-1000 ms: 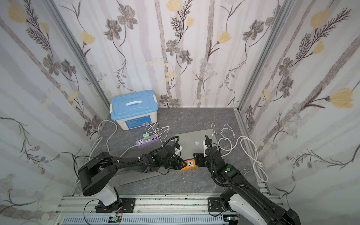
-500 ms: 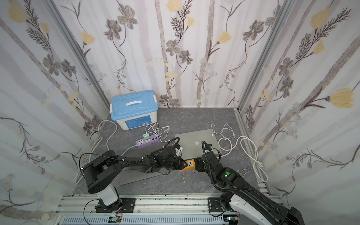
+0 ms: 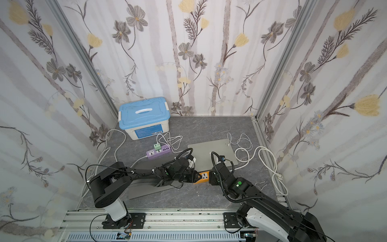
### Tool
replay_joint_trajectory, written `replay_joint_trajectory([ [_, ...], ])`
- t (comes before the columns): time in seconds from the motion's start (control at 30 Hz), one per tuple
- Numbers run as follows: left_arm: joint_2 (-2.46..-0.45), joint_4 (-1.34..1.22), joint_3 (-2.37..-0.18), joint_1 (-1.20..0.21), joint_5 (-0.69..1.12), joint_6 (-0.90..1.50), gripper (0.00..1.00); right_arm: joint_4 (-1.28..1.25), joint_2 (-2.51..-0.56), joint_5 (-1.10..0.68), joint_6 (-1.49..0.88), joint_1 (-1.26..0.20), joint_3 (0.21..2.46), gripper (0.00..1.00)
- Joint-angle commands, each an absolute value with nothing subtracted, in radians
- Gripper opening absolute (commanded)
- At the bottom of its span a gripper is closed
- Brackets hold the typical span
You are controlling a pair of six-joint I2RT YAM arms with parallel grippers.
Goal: Unplug the laptop charger
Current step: Remove the plug from the socket.
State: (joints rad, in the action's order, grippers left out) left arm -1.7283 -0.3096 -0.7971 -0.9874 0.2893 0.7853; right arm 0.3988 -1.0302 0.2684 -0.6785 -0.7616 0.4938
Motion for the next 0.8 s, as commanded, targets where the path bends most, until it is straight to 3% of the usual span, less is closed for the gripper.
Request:
replay_joint_trajectory([
  [0.0, -1.735, -0.237, -0.789, -0.987, 0.265, 0.786, 0.36, 0.37, -1.061, 0.294, -0.662, -0.764, 0.52, 0.69],
  [0.77, -1.726, -0.246, -0.778, -0.987, 0.262, 0.785, 0.36, 0.408, -1.16, 0.292, -0.601, -0.765, 0.568, 0.62],
])
